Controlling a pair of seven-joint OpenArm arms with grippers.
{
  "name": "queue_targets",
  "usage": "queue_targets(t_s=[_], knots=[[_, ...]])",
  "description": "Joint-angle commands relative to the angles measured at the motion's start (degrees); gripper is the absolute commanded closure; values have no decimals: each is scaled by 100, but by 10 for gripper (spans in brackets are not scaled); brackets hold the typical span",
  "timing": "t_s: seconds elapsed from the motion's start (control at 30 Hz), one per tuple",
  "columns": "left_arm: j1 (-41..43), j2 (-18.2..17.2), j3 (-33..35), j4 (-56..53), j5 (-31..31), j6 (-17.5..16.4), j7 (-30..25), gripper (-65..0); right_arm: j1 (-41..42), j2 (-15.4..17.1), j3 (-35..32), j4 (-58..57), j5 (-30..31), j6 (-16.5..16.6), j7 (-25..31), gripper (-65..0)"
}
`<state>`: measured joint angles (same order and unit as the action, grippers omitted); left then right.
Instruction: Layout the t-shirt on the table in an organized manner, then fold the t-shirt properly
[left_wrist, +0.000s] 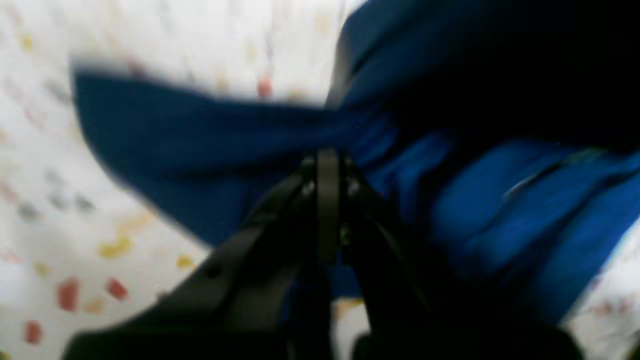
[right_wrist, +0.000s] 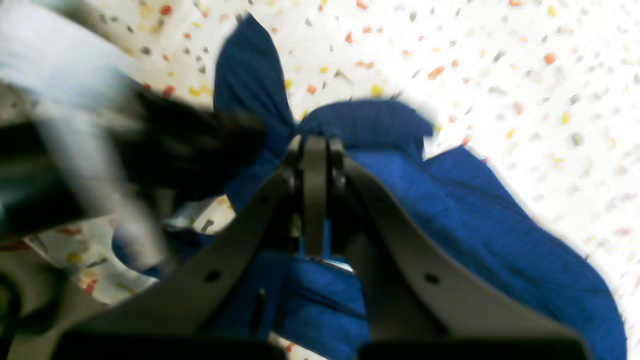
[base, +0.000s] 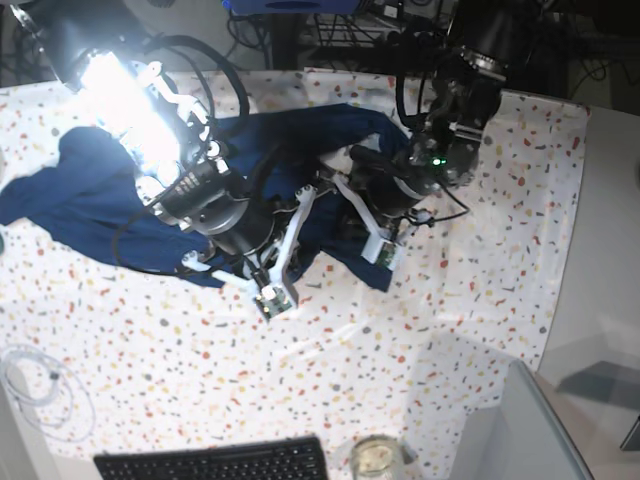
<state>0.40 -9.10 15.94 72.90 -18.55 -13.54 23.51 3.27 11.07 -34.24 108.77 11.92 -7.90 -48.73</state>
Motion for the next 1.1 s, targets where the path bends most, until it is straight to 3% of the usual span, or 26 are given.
queue_targets(t_s=[0.0, 0.2, 0.3, 0.43, 0.5, 0.67, 0.77, 0.9, 1.07], knots=[[-203, -26, 80, -183, -40, -4, -113, 0, 100, 58, 26, 231, -27, 21, 130, -2], [-1029, 124, 282, -1677, -40, -4, -219, 0, -41, 348, 52, 521, -27, 21, 51, -2], [-1390, 220, 274, -2319, -40, 22, -817, 0, -217, 401, 26, 644, -27, 30, 60, -2], [-2084, 537, 326, -3444, -40, 611, -1713, 0, -586, 383, 9, 653, -27, 30, 60, -2], [-2462, 651, 326, -4016, -40, 629, -2109, 0, -788, 374, 9, 653, -27, 38, 77, -2], [-3210, 792, 300, -4877, -40, 629, -2830, 0, -1175, 365, -326, 573, -19, 636, 666, -2], [-3412, 809, 265, -4780, -84, 638, -2900, 0, -1105, 146, -501, 125, -19, 715, 772, -2], [-3271, 713, 168, -3822, -101, 638, -2883, 0, -832, -197, -563, -824, -10, 715, 781, -6], [-2392, 255, -1115, -2064, -75, 638, -2003, 0, -665, -593, -554, -1783, -10, 724, 772, -11]])
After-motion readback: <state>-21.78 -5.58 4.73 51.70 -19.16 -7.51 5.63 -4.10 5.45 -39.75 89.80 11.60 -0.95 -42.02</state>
